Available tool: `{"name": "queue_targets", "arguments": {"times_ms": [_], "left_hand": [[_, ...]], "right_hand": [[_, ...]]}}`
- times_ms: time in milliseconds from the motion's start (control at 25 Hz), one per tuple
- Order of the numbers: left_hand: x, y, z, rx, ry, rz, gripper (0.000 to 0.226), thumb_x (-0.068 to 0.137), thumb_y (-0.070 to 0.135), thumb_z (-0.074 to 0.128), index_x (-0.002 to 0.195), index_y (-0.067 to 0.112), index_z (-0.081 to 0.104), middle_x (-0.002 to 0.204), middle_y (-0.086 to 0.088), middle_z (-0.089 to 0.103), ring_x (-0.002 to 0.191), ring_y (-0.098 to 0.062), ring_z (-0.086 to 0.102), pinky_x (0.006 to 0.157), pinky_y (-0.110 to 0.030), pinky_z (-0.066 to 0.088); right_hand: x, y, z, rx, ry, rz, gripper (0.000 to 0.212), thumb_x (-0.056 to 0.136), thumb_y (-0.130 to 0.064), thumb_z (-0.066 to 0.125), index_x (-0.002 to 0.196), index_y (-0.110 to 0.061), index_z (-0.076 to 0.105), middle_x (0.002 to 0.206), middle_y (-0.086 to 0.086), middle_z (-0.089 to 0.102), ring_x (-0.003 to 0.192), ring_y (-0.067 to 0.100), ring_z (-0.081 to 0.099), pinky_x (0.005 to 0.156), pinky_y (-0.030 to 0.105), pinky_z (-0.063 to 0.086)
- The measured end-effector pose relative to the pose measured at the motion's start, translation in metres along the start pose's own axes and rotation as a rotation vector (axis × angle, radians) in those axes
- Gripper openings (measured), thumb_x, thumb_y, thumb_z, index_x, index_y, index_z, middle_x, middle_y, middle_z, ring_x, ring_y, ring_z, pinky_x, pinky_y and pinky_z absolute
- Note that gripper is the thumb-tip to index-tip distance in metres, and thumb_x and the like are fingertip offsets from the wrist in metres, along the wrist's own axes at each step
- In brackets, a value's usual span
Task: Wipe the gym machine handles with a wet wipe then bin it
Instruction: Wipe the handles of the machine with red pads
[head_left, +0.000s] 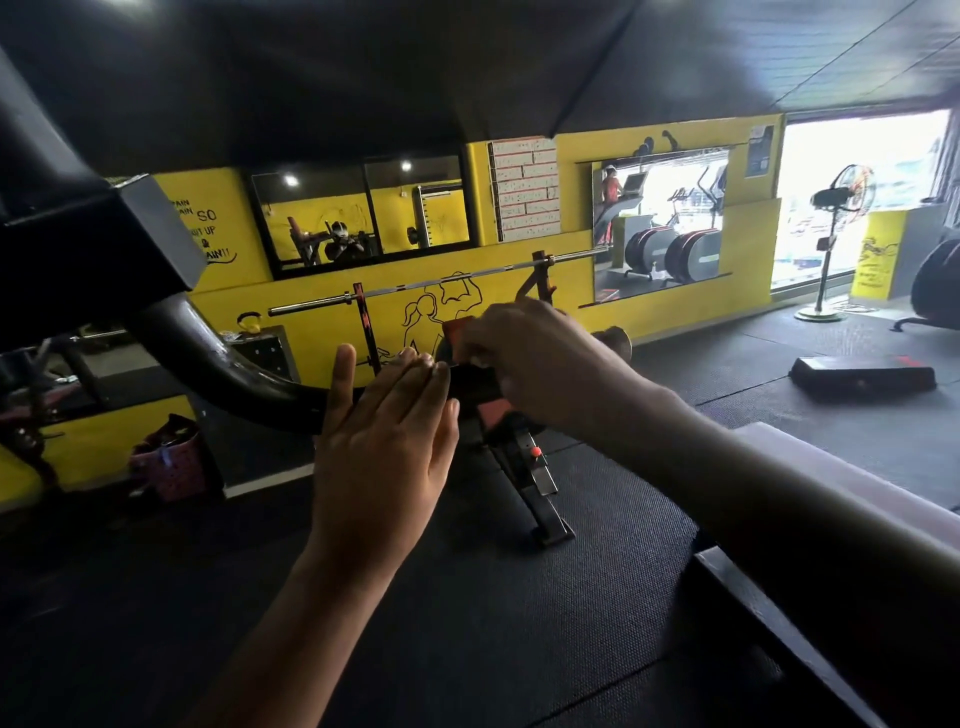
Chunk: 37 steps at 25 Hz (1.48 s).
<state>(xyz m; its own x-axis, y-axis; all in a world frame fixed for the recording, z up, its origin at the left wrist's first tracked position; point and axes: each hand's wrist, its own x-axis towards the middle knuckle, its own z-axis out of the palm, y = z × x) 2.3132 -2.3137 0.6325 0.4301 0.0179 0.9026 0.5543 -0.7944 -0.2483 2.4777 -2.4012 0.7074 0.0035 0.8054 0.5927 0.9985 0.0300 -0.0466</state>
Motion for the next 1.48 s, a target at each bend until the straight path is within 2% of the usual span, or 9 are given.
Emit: {"name": "queue_targets", "arguments": {"times_ms": [120,240,360,640,760,880,1120,1280,1480], "left_hand": [[0.0,-0.001,0.001,-0.008,-0.01,0.001,0.03,0.097,0.023,0.056,0.119,0.006,0.066,0.122,-0.013,0.068,0.119,-0.025,0.061,0.12,-0.053,0.017],[0.002,0.0,0.003,-0.027,-0.031,-0.011,0.033,0.097,0.026,0.056,0.121,0.006,0.066,0.124,-0.013,0.066,0.122,-0.025,0.059,0.12,-0.052,0.015],[0.005,0.003,0.004,-0.046,-0.032,-0.017,0.033,0.098,0.026,0.054,0.121,0.005,0.066,0.124,-0.013,0.066,0.124,-0.025,0.058,0.121,-0.05,0.014],[0.003,0.002,0.004,-0.029,-0.031,0.005,0.034,0.097,0.023,0.054,0.124,0.004,0.063,0.127,-0.014,0.064,0.125,-0.025,0.057,0.12,-0.053,0.016],[0.005,0.003,0.006,-0.026,-0.035,0.017,0.035,0.096,0.022,0.054,0.124,0.003,0.063,0.127,-0.015,0.064,0.126,-0.025,0.056,0.12,-0.052,0.015],[0.005,0.003,0.008,-0.034,-0.028,0.026,0.035,0.095,0.021,0.057,0.124,0.002,0.063,0.127,-0.015,0.063,0.127,-0.027,0.055,0.121,-0.05,0.012],[0.005,0.004,0.005,-0.013,-0.05,0.027,0.035,0.096,0.021,0.057,0.125,0.003,0.063,0.128,-0.015,0.063,0.127,-0.026,0.055,0.121,-0.05,0.013],[0.006,0.007,0.003,-0.004,-0.072,0.019,0.036,0.096,0.023,0.055,0.126,0.004,0.062,0.128,-0.015,0.063,0.127,-0.026,0.054,0.121,-0.051,0.014],[0.01,0.007,0.003,0.013,-0.086,0.056,0.035,0.097,0.023,0.054,0.125,0.004,0.063,0.127,-0.015,0.063,0.127,-0.027,0.055,0.12,-0.053,0.014]], "right_hand": [[-0.023,0.0,0.027,-0.052,0.345,0.198,0.028,0.09,-0.003,0.057,0.113,-0.017,0.066,0.111,0.002,0.067,0.103,0.018,0.056,0.075,0.017,0.034],[-0.05,-0.014,0.061,-0.037,0.569,0.056,0.03,0.09,-0.017,0.056,0.117,-0.011,0.066,0.116,0.006,0.066,0.105,0.022,0.055,0.082,0.024,0.043],[-0.057,-0.022,0.091,0.207,0.825,0.192,0.019,0.09,-0.01,0.061,0.107,-0.012,0.069,0.106,0.005,0.065,0.094,0.02,0.055,0.076,0.031,0.049],[-0.045,-0.044,0.116,1.017,1.017,0.624,0.006,0.087,-0.005,0.07,0.089,-0.008,0.065,0.092,0.001,0.061,0.084,0.014,0.06,0.07,0.03,0.05],[-0.039,-0.077,0.101,1.949,0.98,0.704,0.007,0.096,-0.001,0.054,0.099,-0.006,0.058,0.085,0.004,0.064,0.081,0.013,0.06,0.072,0.024,0.052],[-0.038,-0.086,0.091,2.333,0.935,0.833,0.014,0.1,-0.005,0.05,0.107,-0.01,0.061,0.094,0.008,0.069,0.085,0.012,0.068,0.072,0.021,0.057],[-0.02,-0.05,0.088,2.436,0.763,0.98,0.021,0.1,0.0,0.041,0.087,-0.004,0.057,0.079,0.008,0.054,0.069,0.01,0.054,0.065,0.017,0.053],[-0.021,-0.026,0.093,2.446,0.855,0.844,0.022,0.097,-0.002,0.049,0.115,0.003,0.061,0.106,0.016,0.067,0.096,0.019,0.067,0.096,0.028,0.053],[-0.035,-0.027,0.094,2.397,0.851,0.749,0.028,0.098,-0.007,0.05,0.124,0.002,0.057,0.109,0.015,0.061,0.097,0.018,0.06,0.097,0.029,0.048]]}}
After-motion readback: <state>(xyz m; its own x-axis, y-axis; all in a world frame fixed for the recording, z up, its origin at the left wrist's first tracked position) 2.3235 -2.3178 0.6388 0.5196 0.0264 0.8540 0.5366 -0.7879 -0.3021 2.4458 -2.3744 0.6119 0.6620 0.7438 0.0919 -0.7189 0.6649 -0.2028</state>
